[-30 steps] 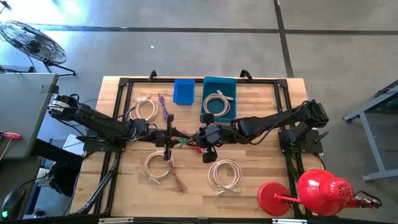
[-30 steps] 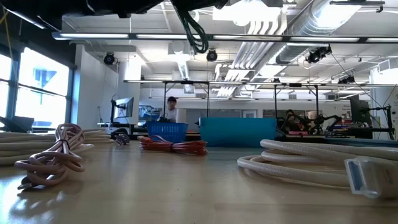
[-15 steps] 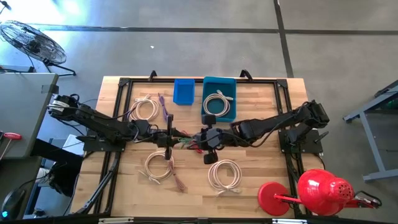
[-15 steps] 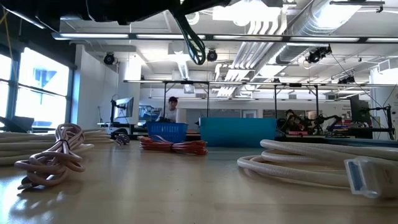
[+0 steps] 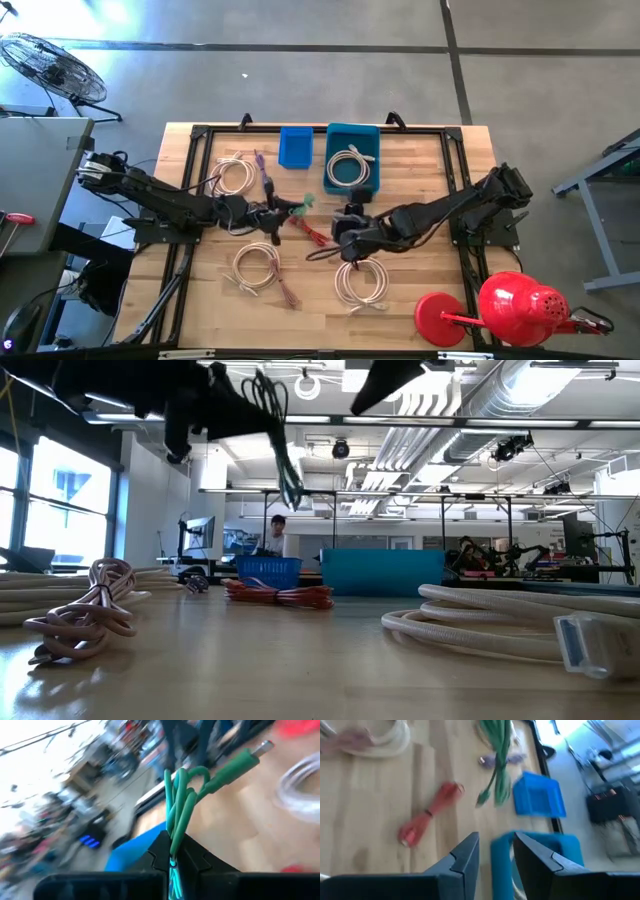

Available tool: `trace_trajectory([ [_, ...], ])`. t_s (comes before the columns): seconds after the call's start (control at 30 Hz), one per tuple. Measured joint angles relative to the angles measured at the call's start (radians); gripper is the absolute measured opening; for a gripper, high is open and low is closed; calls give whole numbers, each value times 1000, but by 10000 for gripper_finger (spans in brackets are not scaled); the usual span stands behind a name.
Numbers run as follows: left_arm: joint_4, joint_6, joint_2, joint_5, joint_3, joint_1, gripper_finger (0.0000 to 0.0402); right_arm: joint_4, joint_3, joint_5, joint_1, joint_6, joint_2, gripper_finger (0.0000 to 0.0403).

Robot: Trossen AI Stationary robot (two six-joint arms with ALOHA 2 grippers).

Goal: Pick & Place USB Port
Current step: Put the green charger cable into the blue bin

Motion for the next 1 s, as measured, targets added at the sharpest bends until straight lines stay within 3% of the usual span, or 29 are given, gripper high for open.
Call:
trace_trajectory([
  [0.1, -35, 64, -25, -98, 0, 32, 6, -82, 0, 25, 7, 82, 0, 113],
  [0.23, -160, 59, -96, -100, 8, 130, 6, -167, 0, 28, 9, 165, 0, 114],
  [0.37, -391, 41, -150, -58, 82, 267, 6, -216, 0, 33, 9, 210, 0, 114],
  [0.53, -602, 27, -140, 123, 221, 453, 6, -230, 0, 58, 8, 211, 0, 114],
  [0.73, -800, -220, -62, 279, 412, 668, 6, -231, 0, 58, -3, 207, 0, 114],
  [1.0, -912, -413, 158, 685, 580, 900, 6, -232, 0, 57, -20, 203, 0, 114],
])
